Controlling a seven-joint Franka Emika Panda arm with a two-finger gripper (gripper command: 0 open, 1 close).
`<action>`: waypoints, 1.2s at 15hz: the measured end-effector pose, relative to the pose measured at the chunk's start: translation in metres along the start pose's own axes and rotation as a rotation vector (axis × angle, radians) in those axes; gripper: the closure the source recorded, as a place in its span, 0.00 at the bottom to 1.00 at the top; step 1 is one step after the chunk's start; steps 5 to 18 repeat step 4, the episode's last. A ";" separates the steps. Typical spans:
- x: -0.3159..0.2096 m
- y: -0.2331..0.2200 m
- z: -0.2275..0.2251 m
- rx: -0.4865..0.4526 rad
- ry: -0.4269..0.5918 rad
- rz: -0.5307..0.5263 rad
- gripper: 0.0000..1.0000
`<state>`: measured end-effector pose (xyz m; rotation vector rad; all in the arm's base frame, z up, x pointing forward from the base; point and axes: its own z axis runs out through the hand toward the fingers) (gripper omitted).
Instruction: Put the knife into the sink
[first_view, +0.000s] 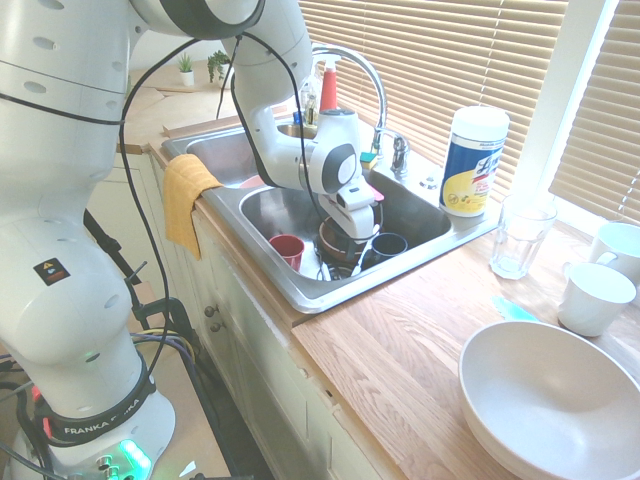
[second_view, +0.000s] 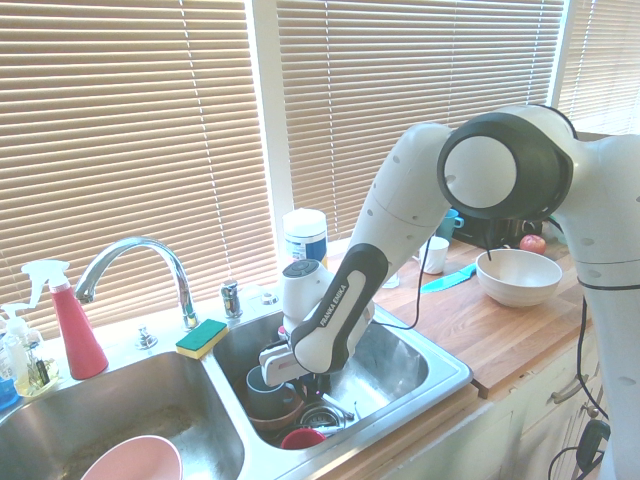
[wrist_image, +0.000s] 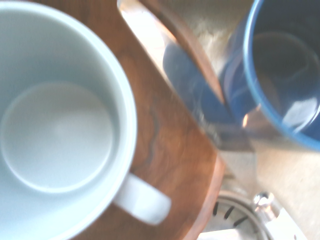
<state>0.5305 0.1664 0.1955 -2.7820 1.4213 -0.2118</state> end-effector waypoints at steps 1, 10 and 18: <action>0.003 0.000 -0.009 0.011 0.007 -0.001 0.00; 0.011 0.013 -0.058 0.034 0.007 -0.037 0.00; 0.011 0.013 -0.058 0.034 0.007 -0.037 0.00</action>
